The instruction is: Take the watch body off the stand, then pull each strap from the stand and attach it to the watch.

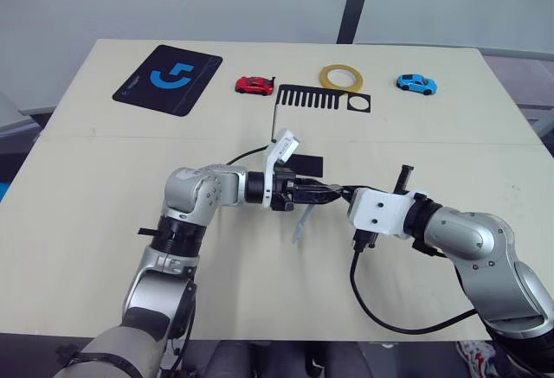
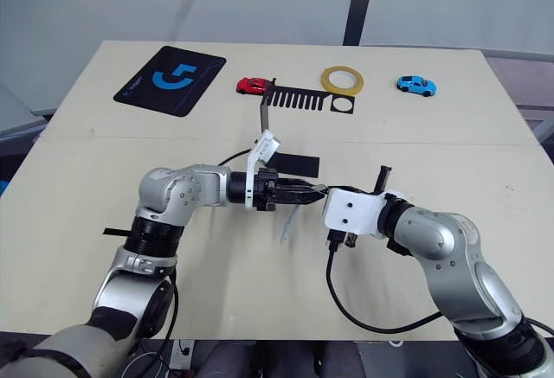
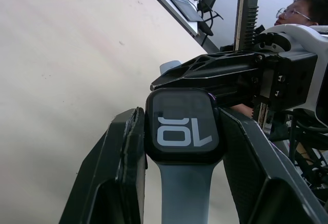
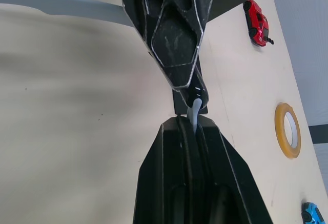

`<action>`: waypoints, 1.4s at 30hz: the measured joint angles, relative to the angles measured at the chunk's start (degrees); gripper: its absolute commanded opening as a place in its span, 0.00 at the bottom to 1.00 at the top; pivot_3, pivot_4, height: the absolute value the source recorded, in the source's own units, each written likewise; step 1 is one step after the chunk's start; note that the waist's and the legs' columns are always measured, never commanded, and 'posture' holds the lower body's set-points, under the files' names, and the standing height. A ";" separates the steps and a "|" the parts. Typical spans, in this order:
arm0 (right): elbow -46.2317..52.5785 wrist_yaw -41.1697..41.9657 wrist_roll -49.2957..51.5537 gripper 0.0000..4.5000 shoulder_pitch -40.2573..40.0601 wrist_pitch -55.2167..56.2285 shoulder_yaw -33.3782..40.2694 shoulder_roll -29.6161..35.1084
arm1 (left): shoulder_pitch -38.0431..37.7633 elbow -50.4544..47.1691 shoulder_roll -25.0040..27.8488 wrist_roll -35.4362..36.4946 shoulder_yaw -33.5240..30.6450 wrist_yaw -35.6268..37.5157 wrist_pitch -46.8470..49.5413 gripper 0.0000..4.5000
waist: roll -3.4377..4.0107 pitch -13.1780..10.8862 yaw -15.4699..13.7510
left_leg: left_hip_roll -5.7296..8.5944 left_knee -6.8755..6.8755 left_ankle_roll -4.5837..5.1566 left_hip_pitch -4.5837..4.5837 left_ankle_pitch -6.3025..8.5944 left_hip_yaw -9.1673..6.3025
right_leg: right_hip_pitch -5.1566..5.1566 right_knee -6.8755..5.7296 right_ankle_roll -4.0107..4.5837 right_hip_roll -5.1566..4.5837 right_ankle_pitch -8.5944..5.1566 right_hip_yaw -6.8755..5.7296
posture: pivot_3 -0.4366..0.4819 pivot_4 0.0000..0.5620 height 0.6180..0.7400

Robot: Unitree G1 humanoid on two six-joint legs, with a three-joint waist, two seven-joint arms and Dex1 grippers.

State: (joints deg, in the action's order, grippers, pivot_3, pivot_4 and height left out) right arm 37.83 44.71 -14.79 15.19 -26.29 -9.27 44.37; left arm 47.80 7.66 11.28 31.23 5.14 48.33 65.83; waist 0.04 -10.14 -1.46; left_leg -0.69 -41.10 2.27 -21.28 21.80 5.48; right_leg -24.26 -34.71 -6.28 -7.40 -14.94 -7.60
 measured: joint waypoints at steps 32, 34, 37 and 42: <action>-0.02 -0.01 -0.01 0.00 0.00 -0.04 0.27 0.00 | 0.02 0.00 -0.39 0.00 -0.03 -0.01 -0.09 0.38 | 0.00 0.00 0.00 | 0.00 0.00 0.00 0.00 0.00 0.00 | 0.00 0.00 0.00 0.00 0.00 0.00 | 0.48 0.27 0.93; -0.02 -0.01 -0.01 0.00 0.00 -0.05 0.27 0.00 | 0.02 0.00 -0.39 0.00 -0.03 0.00 -0.09 0.38 | 0.00 0.00 0.00 | 0.00 0.00 0.00 0.00 0.00 0.00 | 0.00 0.00 0.00 0.00 0.00 0.00 | 0.48 0.27 0.93; -0.02 -0.01 -0.01 0.00 0.01 -0.05 0.27 0.01 | 0.02 0.01 -0.39 0.00 -0.04 0.00 -0.12 0.38 | 0.00 0.00 0.00 | 0.00 0.00 0.00 0.00 0.00 0.00 | 0.00 0.00 0.00 0.00 0.00 0.00 | 0.48 0.27 0.93; -0.02 0.08 -0.01 0.00 0.02 -0.05 0.36 0.29 | 0.03 0.14 -0.36 -0.01 0.06 0.03 -1.02 0.38 | 0.00 0.00 -0.01 | 0.00 0.00 0.00 0.00 0.00 0.00 | 0.00 0.00 0.00 0.00 0.00 0.00 | 0.48 0.27 0.93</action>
State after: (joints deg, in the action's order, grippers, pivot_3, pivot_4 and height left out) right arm 37.81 44.79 -14.80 15.21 -26.34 -8.92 44.66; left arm 47.83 7.79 10.92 31.22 5.20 48.36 64.81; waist 0.04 -10.14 -1.47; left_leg -0.70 -41.10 2.27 -21.28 21.80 5.47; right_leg -24.26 -34.71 -6.28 -7.40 -14.94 -7.60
